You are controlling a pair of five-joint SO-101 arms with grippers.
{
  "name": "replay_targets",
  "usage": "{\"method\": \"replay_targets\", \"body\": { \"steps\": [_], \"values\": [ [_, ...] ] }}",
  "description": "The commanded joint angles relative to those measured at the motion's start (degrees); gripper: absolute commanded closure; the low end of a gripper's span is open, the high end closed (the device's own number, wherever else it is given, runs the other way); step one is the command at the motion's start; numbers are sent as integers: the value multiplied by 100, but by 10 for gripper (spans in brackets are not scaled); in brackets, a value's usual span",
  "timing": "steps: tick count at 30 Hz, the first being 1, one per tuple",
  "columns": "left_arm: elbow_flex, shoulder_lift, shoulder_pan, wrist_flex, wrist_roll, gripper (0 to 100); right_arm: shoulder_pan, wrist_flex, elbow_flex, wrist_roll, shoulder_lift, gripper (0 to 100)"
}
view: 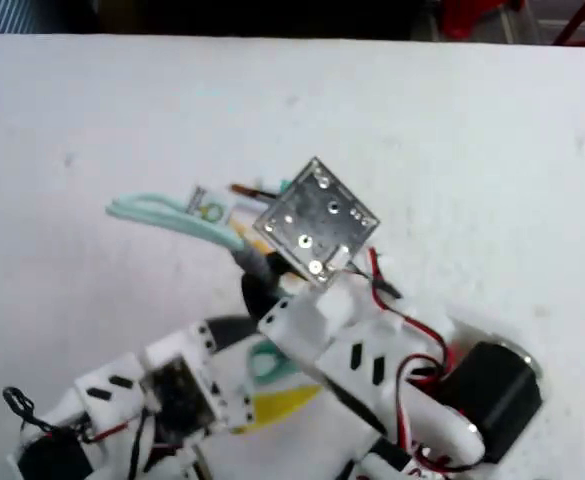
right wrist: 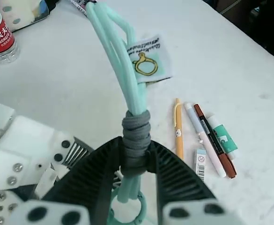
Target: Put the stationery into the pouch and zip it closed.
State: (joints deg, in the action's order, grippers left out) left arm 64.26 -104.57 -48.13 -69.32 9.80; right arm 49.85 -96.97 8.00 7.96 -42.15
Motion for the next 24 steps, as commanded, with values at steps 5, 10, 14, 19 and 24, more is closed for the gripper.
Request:
{"method": "replay_targets", "body": {
  "steps": [5,10,14,19,24],
  "values": [
    [510,-22,664,844,-1011,699,-119,259,35,62,40,981],
    [475,-31,655,607,-1002,700,-593,418,0,62,40,981],
    [422,-31,655,413,-976,760,-673,418,0,62,40,981],
    [431,-31,655,703,-967,975,-690,541,-88,62,40,981],
    [413,-31,752,1371,-967,980,-681,1508,-668,62,40,981]
  ]
}}
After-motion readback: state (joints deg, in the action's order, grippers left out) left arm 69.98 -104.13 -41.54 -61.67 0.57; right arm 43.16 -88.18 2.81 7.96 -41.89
